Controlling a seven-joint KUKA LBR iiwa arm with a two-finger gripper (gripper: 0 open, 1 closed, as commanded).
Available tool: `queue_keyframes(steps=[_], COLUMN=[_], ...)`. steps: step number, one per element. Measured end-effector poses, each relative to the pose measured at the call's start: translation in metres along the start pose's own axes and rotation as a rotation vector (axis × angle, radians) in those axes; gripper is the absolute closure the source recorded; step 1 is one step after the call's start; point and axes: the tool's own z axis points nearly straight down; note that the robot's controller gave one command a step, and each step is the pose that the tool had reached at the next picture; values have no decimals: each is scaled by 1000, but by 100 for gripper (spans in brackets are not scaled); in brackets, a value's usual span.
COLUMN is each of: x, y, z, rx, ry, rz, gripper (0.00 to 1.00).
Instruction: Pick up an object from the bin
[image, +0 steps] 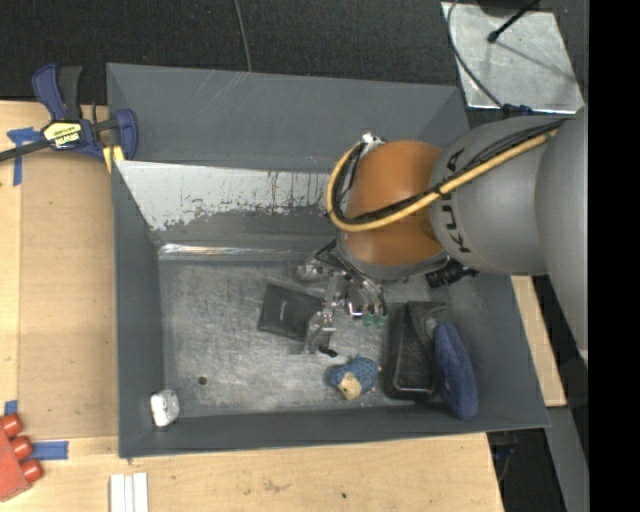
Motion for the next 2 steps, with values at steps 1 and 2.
queue_keyframes(steps=[1, 2], x=[-1, 3], y=[5, 9], z=[-21, 29], rx=[0, 0], ry=[0, 1], rz=[205, 329], gripper=[0, 0])
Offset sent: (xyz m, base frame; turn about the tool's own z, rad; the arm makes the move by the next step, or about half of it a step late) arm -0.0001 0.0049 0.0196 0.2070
